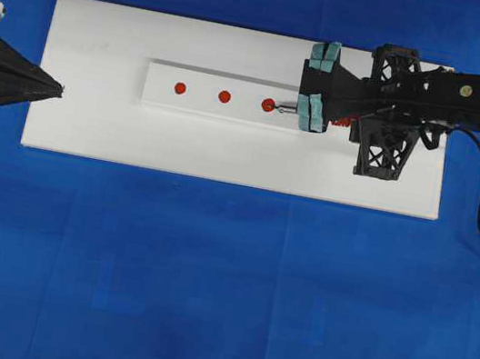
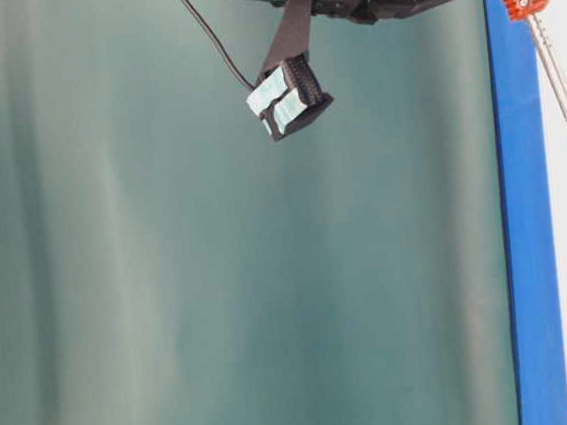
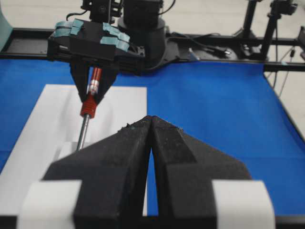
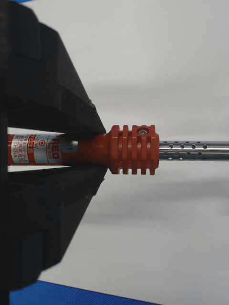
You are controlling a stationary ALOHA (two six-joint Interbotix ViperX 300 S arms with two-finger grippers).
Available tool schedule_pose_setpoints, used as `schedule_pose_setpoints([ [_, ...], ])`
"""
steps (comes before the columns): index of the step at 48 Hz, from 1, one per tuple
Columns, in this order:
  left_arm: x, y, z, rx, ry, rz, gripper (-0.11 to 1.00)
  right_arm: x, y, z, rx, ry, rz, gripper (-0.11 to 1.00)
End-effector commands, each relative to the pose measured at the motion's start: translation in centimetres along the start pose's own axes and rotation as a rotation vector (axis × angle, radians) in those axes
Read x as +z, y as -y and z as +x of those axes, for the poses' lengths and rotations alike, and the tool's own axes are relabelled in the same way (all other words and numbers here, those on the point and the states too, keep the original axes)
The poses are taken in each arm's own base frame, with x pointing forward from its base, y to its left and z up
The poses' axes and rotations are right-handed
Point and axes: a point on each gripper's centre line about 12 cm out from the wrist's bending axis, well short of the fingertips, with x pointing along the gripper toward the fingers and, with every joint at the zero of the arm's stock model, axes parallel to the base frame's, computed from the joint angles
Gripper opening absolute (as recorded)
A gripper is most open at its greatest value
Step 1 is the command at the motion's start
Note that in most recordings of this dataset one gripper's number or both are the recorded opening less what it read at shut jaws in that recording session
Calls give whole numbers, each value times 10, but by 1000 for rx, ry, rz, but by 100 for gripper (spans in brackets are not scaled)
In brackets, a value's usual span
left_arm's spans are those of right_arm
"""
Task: Touch the tip of the soldering iron to the mark.
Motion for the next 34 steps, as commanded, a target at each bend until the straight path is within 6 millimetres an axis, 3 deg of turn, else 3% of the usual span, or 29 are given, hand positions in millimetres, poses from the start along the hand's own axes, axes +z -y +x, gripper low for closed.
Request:
schedule_pose_setpoints([
  [1, 5, 1, 1, -3, 18, 0, 0, 7, 1, -6, 0, 30, 4, 6],
  [24, 5, 1, 1, -3, 18, 0, 0, 9, 1, -7, 1, 44, 5, 6],
  [34, 5, 1, 1, -4, 18, 0, 0, 18, 6, -28, -10, 82, 9, 6],
])
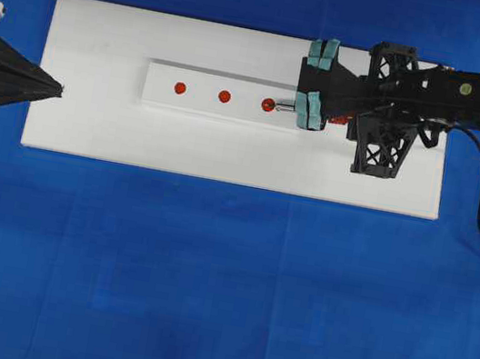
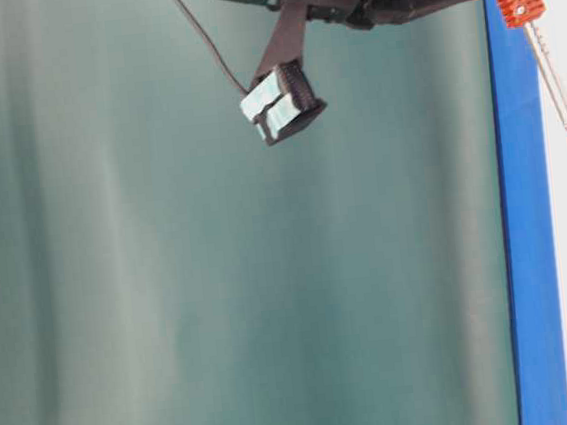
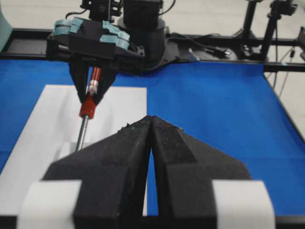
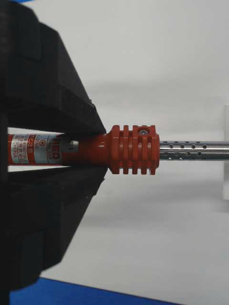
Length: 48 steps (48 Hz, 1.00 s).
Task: Touch the tip of the soldering iron to the mark.
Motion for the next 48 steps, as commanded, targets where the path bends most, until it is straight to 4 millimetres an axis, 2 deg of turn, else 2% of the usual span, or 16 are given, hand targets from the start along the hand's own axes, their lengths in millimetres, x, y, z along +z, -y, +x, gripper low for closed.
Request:
schedule_pose_setpoints([
  [1, 5, 1, 1, -3, 18, 0, 0, 14, 6, -25, -10, 71, 11, 6],
  [19, 6, 1, 1, -3, 20, 1, 0, 27, 23, -100, -70, 110, 33, 6],
  [22, 5, 1, 1, -4, 18, 0, 0, 27, 24, -108, -72, 121, 38, 6],
  [38, 6, 1, 1, -3, 20, 0, 0, 28, 21, -110, -65, 143, 50, 6],
  [43, 5, 1, 1, -3, 18, 1, 0, 27, 12, -110, -52, 141, 69, 6],
  [48, 5, 1, 1, -3, 18, 0, 0, 26, -6, -113, -28, 148, 73, 6],
])
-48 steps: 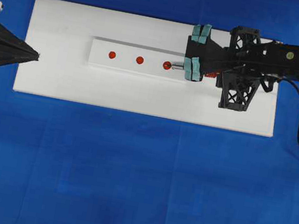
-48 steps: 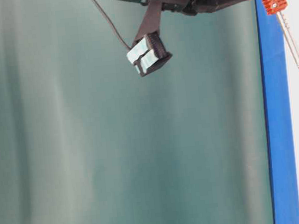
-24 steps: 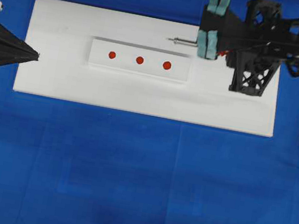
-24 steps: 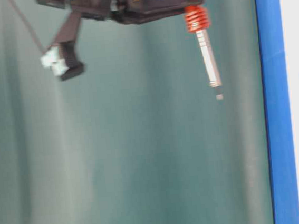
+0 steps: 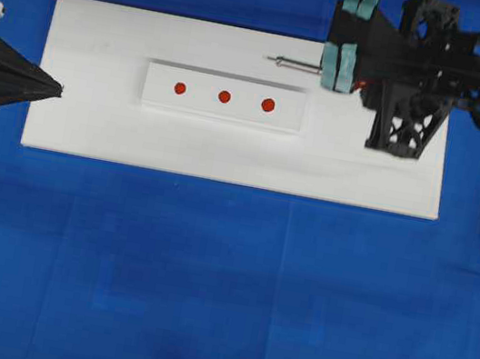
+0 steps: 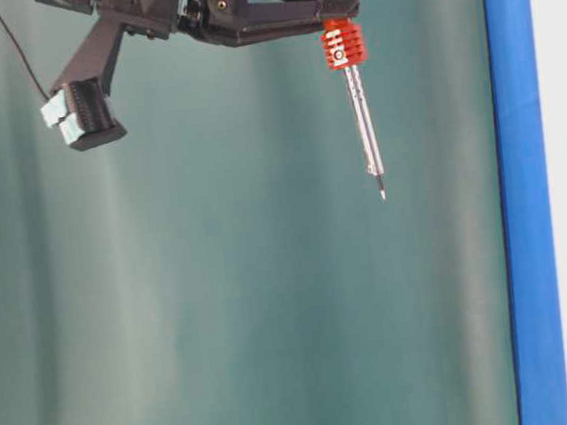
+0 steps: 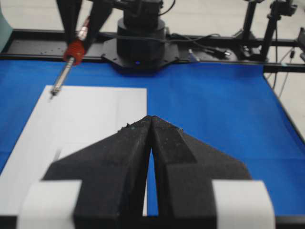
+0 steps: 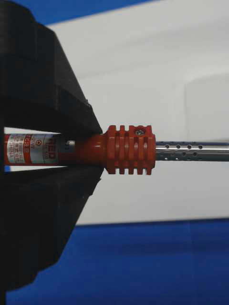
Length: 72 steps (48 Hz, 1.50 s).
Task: Touch the tip of the soldering iron to the mark.
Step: 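Carry the iron back down to its spot below the board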
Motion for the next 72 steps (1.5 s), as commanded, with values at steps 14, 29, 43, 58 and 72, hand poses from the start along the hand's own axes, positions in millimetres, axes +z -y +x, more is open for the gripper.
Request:
schedule_pose_setpoints([
  [14, 5, 1, 1, -3, 17, 0, 0, -10, -83, -28, 95, 67, 29, 6],
  [29, 7, 1, 1, -3, 32, -3, 0, -30, -152, -40, 102, 58, 84, 6],
  [43, 7, 1, 1, -4, 38, -23, 0, -36, -205, -40, 122, 38, 66, 6],
  [58, 7, 1, 1, -4, 35, -23, 0, -19, -209, -31, 130, 78, 69, 6],
  [72, 7, 1, 1, -4, 38, -23, 0, 26, -223, -9, 165, 141, 40, 6],
])
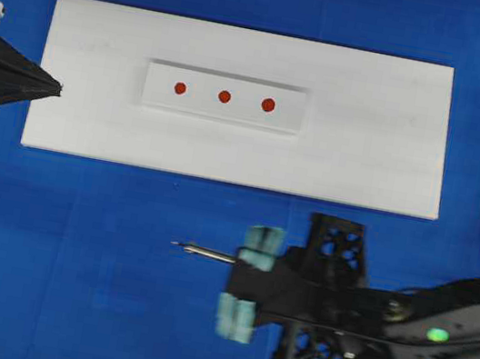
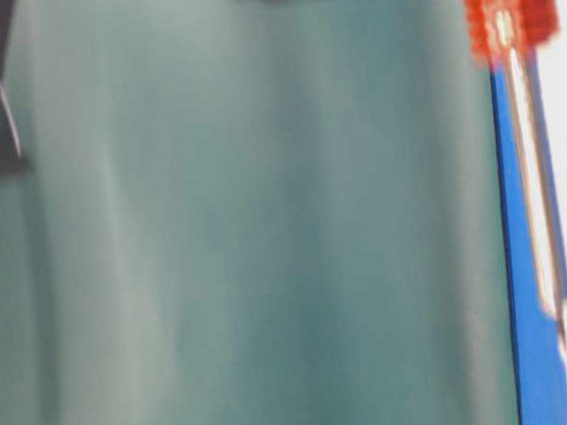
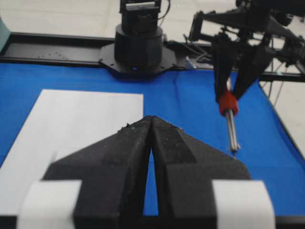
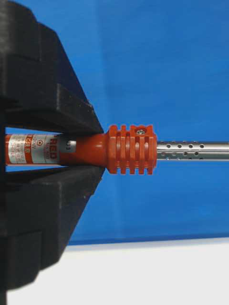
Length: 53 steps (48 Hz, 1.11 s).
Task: Touch the tip of the soldering iron to the mark.
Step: 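Carry the iron back down to its spot below the board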
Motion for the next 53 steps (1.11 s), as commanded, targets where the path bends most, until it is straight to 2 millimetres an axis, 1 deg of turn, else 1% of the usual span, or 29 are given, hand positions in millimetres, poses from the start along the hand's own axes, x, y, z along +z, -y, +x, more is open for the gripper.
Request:
schedule_pose_setpoints([
  [1, 4, 1, 2, -3, 15, 1, 0, 25, -5, -7, 35, 63, -3, 6],
  [7, 4, 1, 2, -3, 14, 1, 0, 45, -11, 4, 40, 80, -23, 6],
  [12, 4, 1, 2, -3, 12, 1, 0, 60, -12, 13, 36, 88, -32, 6],
  [19, 3, 1, 1, -3, 9, 1, 0, 69, -11, 24, 27, 85, -25, 6],
  [29, 2, 0, 2, -2, -3, 1, 0, 66, -9, 39, 17, 58, -19, 6],
  [34, 2, 0, 1, -2, -2, 1, 0, 62, -11, 52, 20, 47, -24, 6],
  [42, 2, 1, 1, -2, -3, 4, 0, 48, -14, 72, 55, 49, -38, 6],
  [53, 2, 0, 1, -2, -3, 1, 0, 28, -11, 103, 129, 63, -29, 6],
])
